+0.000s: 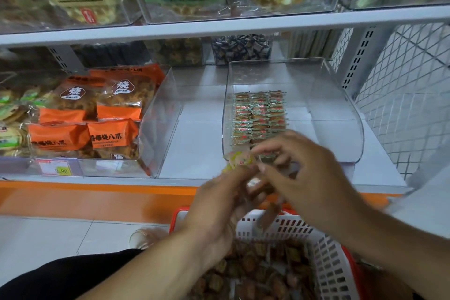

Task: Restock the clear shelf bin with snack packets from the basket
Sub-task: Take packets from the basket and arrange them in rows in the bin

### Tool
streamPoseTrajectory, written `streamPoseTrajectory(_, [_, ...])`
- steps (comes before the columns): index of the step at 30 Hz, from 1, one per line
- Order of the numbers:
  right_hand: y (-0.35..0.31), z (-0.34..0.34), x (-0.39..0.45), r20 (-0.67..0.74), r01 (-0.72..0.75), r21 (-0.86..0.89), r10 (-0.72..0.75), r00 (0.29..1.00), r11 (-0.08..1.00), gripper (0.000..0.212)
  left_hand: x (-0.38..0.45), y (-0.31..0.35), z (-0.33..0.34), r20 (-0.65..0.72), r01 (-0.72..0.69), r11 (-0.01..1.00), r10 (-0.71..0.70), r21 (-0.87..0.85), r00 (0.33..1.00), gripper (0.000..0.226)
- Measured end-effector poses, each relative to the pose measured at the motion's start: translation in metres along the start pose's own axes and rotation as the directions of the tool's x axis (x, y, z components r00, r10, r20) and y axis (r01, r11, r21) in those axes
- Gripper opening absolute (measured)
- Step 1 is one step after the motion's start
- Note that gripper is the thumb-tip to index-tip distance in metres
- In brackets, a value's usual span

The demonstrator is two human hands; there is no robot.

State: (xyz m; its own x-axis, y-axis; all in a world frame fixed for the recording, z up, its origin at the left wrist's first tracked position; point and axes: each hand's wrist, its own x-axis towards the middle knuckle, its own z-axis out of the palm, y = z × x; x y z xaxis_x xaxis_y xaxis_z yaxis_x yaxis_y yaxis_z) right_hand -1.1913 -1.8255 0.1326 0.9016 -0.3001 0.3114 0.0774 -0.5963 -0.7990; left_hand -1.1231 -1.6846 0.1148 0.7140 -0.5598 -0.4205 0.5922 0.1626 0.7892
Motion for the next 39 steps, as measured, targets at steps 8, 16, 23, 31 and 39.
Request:
streamPoseTrajectory(8, [0.007, 0.007, 0.001, 0.087, -0.218, 0.138, 0.207, 0.974, 0.966, 0.051, 0.005, 0.003, -0.003, -0.024, -0.026, 0.993, 0.023, -0.114, 0.999, 0.032])
streamPoseTrajectory(16, [0.01, -0.005, 0.013, 0.162, -0.306, 0.32, 0.266, 0.95, 0.897, 0.037, 0.002, 0.004, -0.006, -0.071, -0.052, 0.991, 0.044, -0.125, 0.997, 0.035])
streamPoseTrajectory(23, [0.0, -0.007, 0.009, -0.173, 0.084, 0.032, -0.078, 0.982, 0.996, 0.031, 0.001, 0.0, -0.007, -0.036, -0.122, 0.993, 0.121, -0.011, 0.992, 0.03])
streamPoseTrajectory(31, [-0.002, 0.002, -0.002, 0.026, 0.119, 0.094, -0.122, 0.992, 0.988, 0.023, 0.001, 0.004, -0.01, -0.003, -0.222, 0.975, 0.222, -0.004, 0.975, 0.03])
streamPoseTrajectory(39, [0.0, -0.003, 0.012, 0.129, -0.342, 0.522, 0.324, 0.937, 0.781, 0.041, 0.001, -0.001, -0.009, -0.04, -0.334, 0.932, 0.343, 0.139, 0.939, 0.032])
